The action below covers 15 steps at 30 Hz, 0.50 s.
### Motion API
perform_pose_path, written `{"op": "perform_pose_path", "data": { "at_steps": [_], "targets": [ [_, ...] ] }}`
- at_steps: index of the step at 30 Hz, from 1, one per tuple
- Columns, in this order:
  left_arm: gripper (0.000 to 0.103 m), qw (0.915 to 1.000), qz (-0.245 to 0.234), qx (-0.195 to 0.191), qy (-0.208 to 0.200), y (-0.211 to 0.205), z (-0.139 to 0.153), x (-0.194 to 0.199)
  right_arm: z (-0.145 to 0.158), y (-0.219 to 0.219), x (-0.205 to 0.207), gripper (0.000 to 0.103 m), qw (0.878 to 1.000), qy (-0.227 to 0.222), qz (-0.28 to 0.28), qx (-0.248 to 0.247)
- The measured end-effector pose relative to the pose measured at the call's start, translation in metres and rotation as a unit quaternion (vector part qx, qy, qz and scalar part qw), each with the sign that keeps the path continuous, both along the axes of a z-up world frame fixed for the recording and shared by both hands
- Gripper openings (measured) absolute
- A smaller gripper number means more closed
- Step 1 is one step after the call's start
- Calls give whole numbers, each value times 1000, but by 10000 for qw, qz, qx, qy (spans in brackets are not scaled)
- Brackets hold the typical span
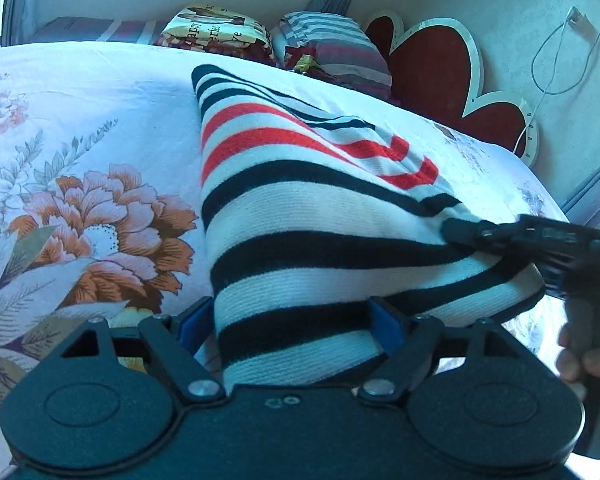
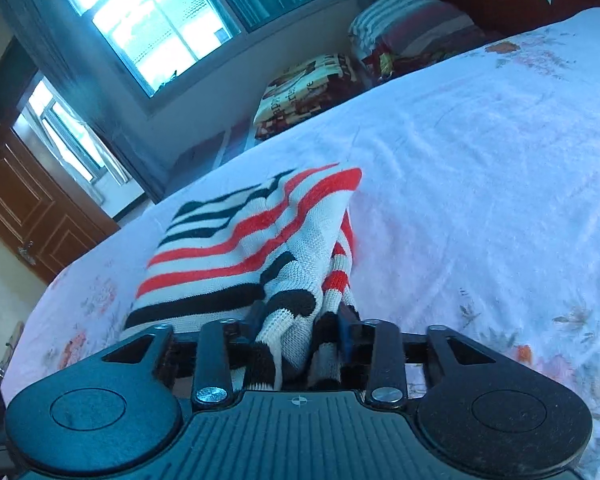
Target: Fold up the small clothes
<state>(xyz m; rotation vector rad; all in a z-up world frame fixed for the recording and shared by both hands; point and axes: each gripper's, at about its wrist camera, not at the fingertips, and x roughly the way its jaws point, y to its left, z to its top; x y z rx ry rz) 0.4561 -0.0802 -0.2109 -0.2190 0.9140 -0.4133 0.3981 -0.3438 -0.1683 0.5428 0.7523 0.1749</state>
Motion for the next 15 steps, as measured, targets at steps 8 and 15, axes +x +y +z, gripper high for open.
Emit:
{"op": "perform_pose_path", "data": {
  "at_steps": [8, 15],
  "targets": [
    [80, 10000, 41, -49, 41, 0, 2, -2, 7, -3, -50, 46, 9998, 188, 26, -27],
    [82, 9999, -24, 101, 2, -7, -1, -3, -23, -4, -45, 30, 9977, 516, -252, -365]
  ]
}}
